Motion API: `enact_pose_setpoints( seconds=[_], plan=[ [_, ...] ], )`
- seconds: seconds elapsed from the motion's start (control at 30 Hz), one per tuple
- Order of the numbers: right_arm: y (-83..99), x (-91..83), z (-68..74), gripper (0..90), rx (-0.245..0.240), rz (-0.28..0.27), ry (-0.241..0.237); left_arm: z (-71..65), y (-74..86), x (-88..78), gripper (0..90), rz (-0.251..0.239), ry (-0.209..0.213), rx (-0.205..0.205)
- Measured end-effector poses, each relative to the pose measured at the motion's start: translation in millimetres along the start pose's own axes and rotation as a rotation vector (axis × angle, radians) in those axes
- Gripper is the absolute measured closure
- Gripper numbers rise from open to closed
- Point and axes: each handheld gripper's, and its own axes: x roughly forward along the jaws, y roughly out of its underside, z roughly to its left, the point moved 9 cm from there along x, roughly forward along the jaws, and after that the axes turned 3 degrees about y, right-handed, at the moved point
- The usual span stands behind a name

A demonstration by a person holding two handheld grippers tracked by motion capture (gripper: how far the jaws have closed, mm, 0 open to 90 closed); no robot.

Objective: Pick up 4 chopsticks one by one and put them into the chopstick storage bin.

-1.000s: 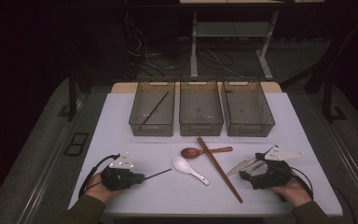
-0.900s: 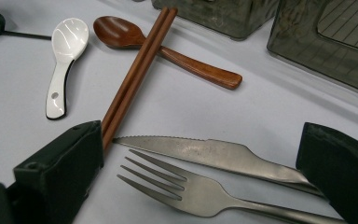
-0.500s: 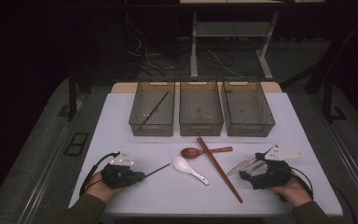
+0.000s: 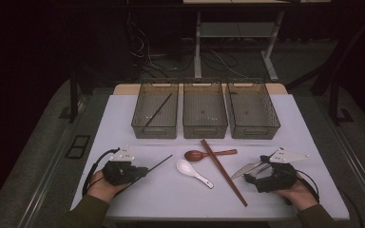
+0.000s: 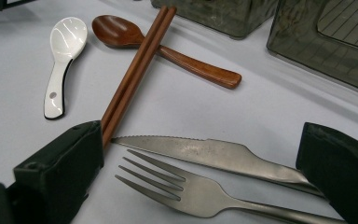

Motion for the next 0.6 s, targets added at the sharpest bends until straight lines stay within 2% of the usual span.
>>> enact_pose_setpoints(
  seconds=[0.23, 0.6],
  plan=[
    [-0.1, -0.1, 0.0, 0.5, 0.000, -0.001, 0.000, 2.3, -17.8, -6.4, 85.6, -0.053, -0.010, 0.013],
    [0.0, 0.4, -0.4, 0.5, 0.001, 0.000, 0.002, 6.4, -43.1, -15.9, 85.5, -0.132, -0.013, 0.001]
  ],
)
